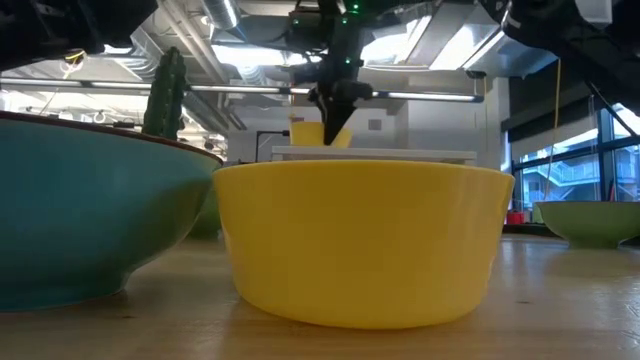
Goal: Pick & Place Mini bowls
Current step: Put the top yellow bowl on the shelf
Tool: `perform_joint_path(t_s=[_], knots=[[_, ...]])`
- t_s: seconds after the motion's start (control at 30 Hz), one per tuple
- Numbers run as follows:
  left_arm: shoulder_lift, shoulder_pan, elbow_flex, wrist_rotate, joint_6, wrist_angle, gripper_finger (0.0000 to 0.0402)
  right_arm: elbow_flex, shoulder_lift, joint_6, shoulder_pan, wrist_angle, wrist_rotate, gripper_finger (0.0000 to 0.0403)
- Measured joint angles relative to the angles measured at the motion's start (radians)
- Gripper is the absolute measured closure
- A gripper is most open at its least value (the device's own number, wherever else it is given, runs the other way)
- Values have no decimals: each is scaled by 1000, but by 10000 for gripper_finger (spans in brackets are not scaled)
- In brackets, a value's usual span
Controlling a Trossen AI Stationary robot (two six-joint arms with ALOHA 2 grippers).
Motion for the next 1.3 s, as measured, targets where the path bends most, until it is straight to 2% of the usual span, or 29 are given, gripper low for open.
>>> perform_joint_path(t_s=[0.33, 0.67, 0.87, 1.07, 1.3], knots=[[0, 0, 0, 22, 1, 0, 397, 2, 13, -7, 31, -16, 42, 390], [0, 0, 0, 53, -29, 0, 399, 2, 19, -29, 31, 26, 63, 312], [0, 0, 0, 53, -53, 0, 396, 2, 19, -30, 31, 43, 83, 284], [0, 0, 0, 53, -55, 1, 399, 18, 10, -31, 32, 39, 154, 275], [0, 0, 0, 52, -55, 0, 396, 18, -90, -23, 53, 37, 119, 274]])
